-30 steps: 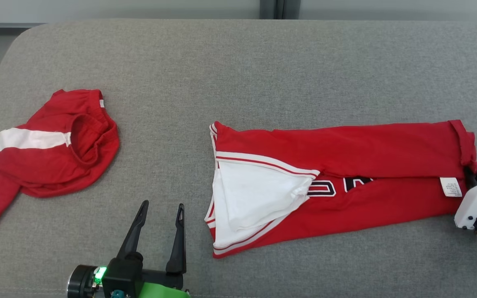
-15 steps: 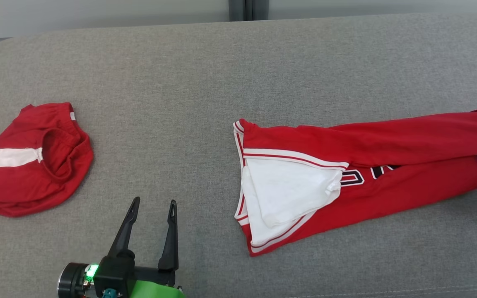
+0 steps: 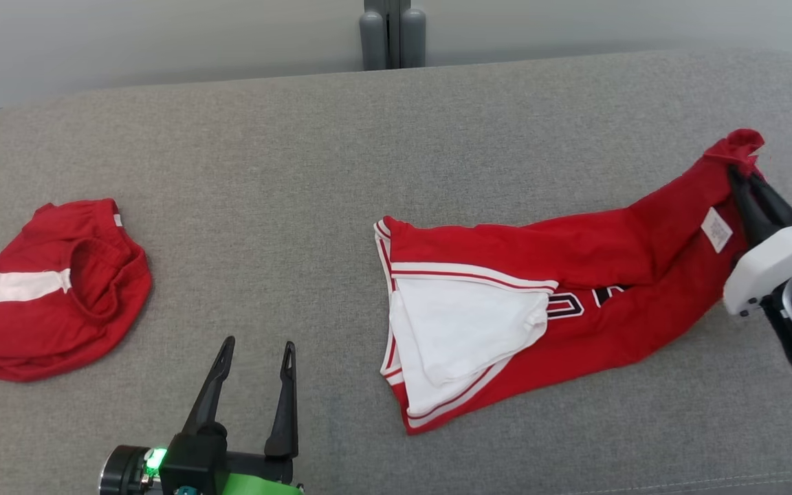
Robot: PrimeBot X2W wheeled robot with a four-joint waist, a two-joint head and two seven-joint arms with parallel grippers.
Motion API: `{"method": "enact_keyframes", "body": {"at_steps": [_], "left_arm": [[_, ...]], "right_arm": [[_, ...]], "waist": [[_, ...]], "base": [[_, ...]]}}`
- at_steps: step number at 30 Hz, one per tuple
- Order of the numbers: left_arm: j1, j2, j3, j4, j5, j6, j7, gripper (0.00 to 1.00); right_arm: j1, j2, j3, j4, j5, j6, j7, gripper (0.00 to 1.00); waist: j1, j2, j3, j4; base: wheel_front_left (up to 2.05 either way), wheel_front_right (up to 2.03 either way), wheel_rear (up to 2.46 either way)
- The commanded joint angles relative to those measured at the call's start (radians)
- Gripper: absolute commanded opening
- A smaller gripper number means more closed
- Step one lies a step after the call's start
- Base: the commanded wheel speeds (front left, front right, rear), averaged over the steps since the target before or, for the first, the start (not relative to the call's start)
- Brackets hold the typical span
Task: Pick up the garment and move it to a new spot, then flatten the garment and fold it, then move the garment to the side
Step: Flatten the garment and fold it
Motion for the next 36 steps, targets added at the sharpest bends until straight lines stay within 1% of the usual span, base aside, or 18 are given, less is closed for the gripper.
{"method": "enact_keyframes", "body": {"at_steps": [1, 4, 8, 11, 13, 16, 21, 25, 30, 31, 32, 33, 36], "left_arm": [[0.013, 0.001, 0.001, 0.001, -0.008, 0.007, 0.000, 1.00], [0.018, 0.001, -0.002, 0.001, -0.010, 0.008, 0.000, 1.00], [0.023, 0.001, -0.008, 0.003, -0.016, 0.012, 0.000, 1.00], [0.027, 0.001, -0.014, 0.006, -0.023, 0.015, 0.000, 1.00], [0.029, 0.001, -0.018, 0.008, -0.025, 0.015, 0.000, 1.00], [0.029, 0.001, -0.023, 0.012, -0.028, 0.015, 0.000, 1.00], [0.025, 0.001, -0.035, 0.018, -0.034, 0.014, 0.000, 1.00], [0.015, 0.001, -0.048, 0.019, -0.042, 0.017, 0.000, 1.00], [0.005, 0.001, -0.061, 0.021, -0.052, 0.019, 0.000, 1.00], [0.005, 0.001, -0.063, 0.022, -0.055, 0.020, 0.000, 1.00], [0.003, 0.001, -0.064, 0.022, -0.055, 0.020, 0.000, 1.00], [0.002, 0.001, -0.066, 0.023, -0.057, 0.021, 0.000, 1.00], [0.000, 0.001, -0.072, 0.028, -0.062, 0.021, 0.000, 1.00]], "right_arm": [[0.029, 0.016, 0.004, -0.046, -0.014, -0.002, 0.021, 0.00], [0.085, 0.048, 0.016, -0.185, -0.033, -0.002, 0.086, 0.00], [0.150, 0.093, 0.042, -0.335, -0.049, -0.002, 0.175, 0.00], [0.190, 0.130, 0.065, -0.412, -0.059, -0.002, 0.236, 0.00], [0.207, 0.151, 0.081, -0.442, -0.062, -0.002, 0.267, 0.00], [0.223, 0.181, 0.109, -0.459, -0.056, -0.002, 0.302, 0.00], [0.220, 0.227, 0.152, -0.423, -0.053, -0.002, 0.347, 0.00], [0.191, 0.264, 0.192, -0.372, -0.025, -0.002, 0.353, 0.00], [0.160, 0.288, 0.235, -0.309, -0.006, -0.002, 0.341, 0.00], [0.154, 0.296, 0.245, -0.296, 0.002, -0.002, 0.342, 0.04], [0.149, 0.300, 0.250, -0.288, 0.004, -0.002, 0.341, 0.34], [0.142, 0.305, 0.256, -0.279, 0.007, -0.002, 0.334, 1.00], [0.134, 0.324, 0.270, -0.268, 0.030, -0.002, 0.317, 1.00]], "waist": [[0.0000, 0.0000, -0.014, 0.016], [0.0000, 0.0000, -0.025, 0.036], [0.0000, 0.0000, -0.037, 0.064], [0.0000, 0.0000, -0.048, 0.089], [0.0000, 0.0000, -0.053, 0.103], [0.0000, 0.0000, -0.058, 0.124], [0.0000, 0.0000, -0.062, 0.161], [0.0000, 0.0000, -0.055, 0.187], [0.0000, 0.0000, -0.043, 0.209], [0.0000, 0.0000, -0.042, 0.212], [0.0000, 0.0000, -0.040, 0.214], [0.0000, 0.0000, -0.039, 0.216], [0.0000, 0.0000, -0.039, 0.218]], "base": [[0.00, 0.00, 0.00], [0.00, 0.00, 0.00], [0.00, 0.00, 0.00], [0.00, 0.00, 0.00], [0.00, 0.00, 0.00], [0.00, 0.00, 0.00], [0.00, 0.00, 0.00], [0.00, 0.00, 0.00], [0.00, 0.00, 0.00], [0.00, 0.00, 0.00], [0.00, 0.00, 0.00], [0.00, 0.00, 0.00], [0.00, 0.00, 0.00]]}}
